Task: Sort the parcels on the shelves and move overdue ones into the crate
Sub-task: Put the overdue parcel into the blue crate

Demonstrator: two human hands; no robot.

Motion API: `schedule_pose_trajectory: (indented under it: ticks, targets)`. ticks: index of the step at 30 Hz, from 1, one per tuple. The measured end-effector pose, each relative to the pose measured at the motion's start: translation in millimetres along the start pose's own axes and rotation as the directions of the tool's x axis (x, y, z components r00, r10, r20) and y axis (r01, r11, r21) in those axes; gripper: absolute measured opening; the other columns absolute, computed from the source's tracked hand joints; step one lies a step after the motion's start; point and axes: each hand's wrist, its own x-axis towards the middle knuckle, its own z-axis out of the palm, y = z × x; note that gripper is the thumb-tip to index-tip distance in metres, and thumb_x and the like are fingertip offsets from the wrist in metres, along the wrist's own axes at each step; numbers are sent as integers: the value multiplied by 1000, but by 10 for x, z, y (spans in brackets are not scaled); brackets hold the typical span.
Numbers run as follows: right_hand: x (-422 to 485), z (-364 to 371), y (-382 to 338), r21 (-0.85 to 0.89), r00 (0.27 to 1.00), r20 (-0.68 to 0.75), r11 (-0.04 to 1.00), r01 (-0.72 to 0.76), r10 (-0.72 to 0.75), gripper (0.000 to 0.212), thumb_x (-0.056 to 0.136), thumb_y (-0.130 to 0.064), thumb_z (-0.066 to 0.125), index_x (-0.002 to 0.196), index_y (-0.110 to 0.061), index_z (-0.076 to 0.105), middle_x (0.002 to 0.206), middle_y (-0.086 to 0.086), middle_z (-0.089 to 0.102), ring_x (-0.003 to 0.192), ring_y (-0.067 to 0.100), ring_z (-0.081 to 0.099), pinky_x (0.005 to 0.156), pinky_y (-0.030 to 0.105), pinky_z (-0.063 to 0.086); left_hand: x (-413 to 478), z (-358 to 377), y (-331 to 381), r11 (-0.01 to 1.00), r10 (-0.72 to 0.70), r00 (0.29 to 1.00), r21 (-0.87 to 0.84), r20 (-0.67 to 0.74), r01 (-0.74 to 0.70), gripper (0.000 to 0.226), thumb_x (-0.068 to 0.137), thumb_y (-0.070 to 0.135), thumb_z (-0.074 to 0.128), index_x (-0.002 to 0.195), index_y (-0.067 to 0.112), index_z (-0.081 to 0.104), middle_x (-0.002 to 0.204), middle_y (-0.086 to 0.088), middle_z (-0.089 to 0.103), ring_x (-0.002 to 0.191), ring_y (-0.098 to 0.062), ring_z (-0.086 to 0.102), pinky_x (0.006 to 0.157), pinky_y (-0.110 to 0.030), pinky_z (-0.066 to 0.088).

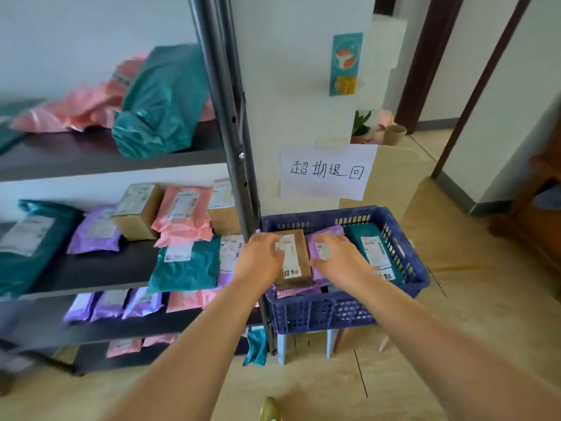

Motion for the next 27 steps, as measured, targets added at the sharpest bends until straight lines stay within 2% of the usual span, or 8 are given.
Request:
schedule_pose_trajectory:
  ticks: [2, 4, 7, 10, 14, 19, 24, 27]
  targets:
    - [-109, -59, -269, 9, 997, -24, 997, 72, -72, 50, 89, -30, 65, 137, -24, 51, 138, 4, 49, 119, 23, 54, 94, 34, 46, -133, -308, -48, 1000, 0, 998, -27, -64, -2, 30, 94, 23, 57, 123, 21, 63, 121, -2, 62, 103, -20, 61, 81, -28, 46]
    - [-174, -129, -490, 39, 991, -54, 991, 126, -124, 48, 90, -31, 65, 135, -27, 53, 137, 0, 50, 118, 19, 54, 97, 34, 46, -192, -553, -75, 998, -6, 994, -56, -105, 0, 30, 92, 21, 58, 122, 22, 64, 122, 1, 64, 105, -21, 62, 86, -31, 48]
    - [-305, -193, -900, 57, 972, -64, 971, 231, -227, 42, 91, -30, 64, 132, -31, 54, 135, -5, 51, 112, 12, 55, 93, 29, 47, -303, -970, -160, 996, -3, 985, -92, -173, -13, 32, 90, 16, 54, 120, 20, 64, 122, 0, 64, 108, -22, 61, 91, -33, 48]
    - [-412, -248, -1353, 45, 938, -42, 937, 346, -345, 45, 93, -29, 64, 135, -30, 51, 137, -7, 49, 121, 10, 51, 89, 20, 37, -361, -1421, -257, 996, -12, 965, -86, -264, -12, 34, 86, 26, 50, 114, 15, 66, 122, 2, 64, 114, -19, 59, 94, -30, 46]
    - [-472, -277, -1936, 68, 890, -68, 888, 455, -451, 46, 92, -27, 66, 135, -32, 52, 137, -14, 49, 121, 1, 47, 89, 15, 34, -394, -2045, -452, 987, -4, 928, -151, -371, -56, 28, 89, 16, 61, 116, 22, 67, 117, 5, 67, 107, -14, 62, 96, -30, 48]
    - [-444, -216, -2680, 113, 852, -120, 846, 522, -509, 43, 90, -27, 67, 130, -37, 56, 129, -23, 54, 118, -6, 48, 104, 20, 39, -361, -2825, -817, 987, 42, 902, -124, -430, -105, 30, 91, 17, 62, 120, 25, 66, 114, 13, 64, 103, -6, 60, 88, -18, 40]
    - [-379, -91, -3407, 119, 814, -150, 807, 578, -561, 40, 89, -31, 68, 125, -43, 56, 120, -32, 54, 113, -13, 49, 99, 15, 41, -286, -3555, -1268, 979, 51, 884, -150, -465, -136, 28, 90, 18, 61, 115, 29, 67, 104, 15, 67, 97, -5, 62, 86, -19, 43]
    - [-288, 30, -3823, 104, 798, -157, 794, 600, -582, 40, 89, -33, 68, 125, -46, 56, 118, -34, 53, 111, -14, 49, 95, 13, 40, -206, -3933, -1603, 977, 38, 876, -166, -480, -133, 27, 89, 15, 62, 113, 27, 68, 101, 14, 66, 97, -8, 62, 90, -25, 46]
